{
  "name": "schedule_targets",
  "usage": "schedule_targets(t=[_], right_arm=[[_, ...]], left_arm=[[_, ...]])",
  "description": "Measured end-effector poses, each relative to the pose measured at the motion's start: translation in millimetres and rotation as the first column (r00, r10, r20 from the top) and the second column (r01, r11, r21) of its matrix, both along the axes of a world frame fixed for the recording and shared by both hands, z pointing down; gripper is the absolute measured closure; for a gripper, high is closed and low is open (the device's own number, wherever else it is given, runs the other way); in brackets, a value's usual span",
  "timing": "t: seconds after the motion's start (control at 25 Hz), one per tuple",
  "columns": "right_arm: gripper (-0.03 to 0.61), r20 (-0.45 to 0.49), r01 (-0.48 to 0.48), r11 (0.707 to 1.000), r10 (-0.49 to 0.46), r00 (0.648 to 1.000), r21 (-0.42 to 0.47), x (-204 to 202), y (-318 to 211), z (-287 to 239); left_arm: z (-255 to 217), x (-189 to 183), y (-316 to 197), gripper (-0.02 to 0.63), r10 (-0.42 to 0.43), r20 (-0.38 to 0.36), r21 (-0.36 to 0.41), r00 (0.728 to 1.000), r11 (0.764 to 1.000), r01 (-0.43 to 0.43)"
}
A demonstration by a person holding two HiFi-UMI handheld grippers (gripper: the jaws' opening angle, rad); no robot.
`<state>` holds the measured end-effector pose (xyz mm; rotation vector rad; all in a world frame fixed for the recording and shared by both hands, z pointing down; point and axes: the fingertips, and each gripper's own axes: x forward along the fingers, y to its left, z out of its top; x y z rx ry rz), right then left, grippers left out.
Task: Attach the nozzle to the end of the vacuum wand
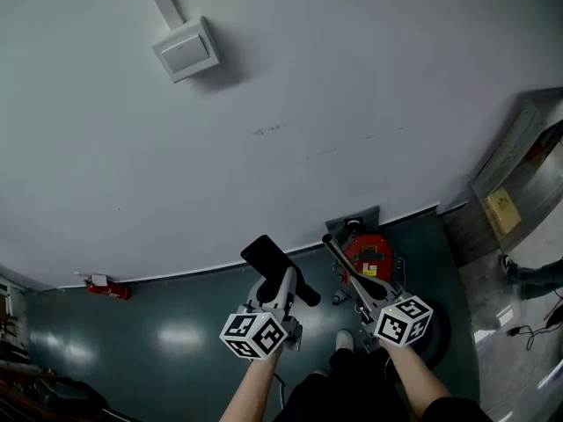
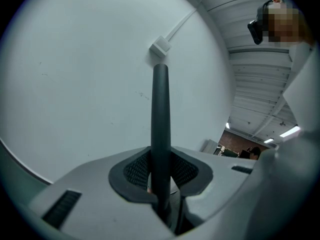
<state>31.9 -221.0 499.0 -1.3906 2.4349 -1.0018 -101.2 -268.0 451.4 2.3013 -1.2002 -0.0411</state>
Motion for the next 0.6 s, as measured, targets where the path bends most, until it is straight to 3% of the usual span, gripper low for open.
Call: schedule_targets(t=[0.36, 0.6], right_arm=[[0.561, 0.007, -0.002, 1.0, 0.002, 1.0, -0.009, 9.9, -16.1, 5.2], [0.561, -0.059, -0.02, 1.0, 0.021, 0.998, 0.015, 13.7, -27.6, 13.0]], left_arm=[[-9.3, 16.8, -25.4, 0.528, 0.006, 0.006, 0.023, 1.0, 1.0, -0.006], [-17.1, 23.1, -40.6, 0.528, 0.034, 0.01, 0.048, 0.999, 0.998, -0.035]])
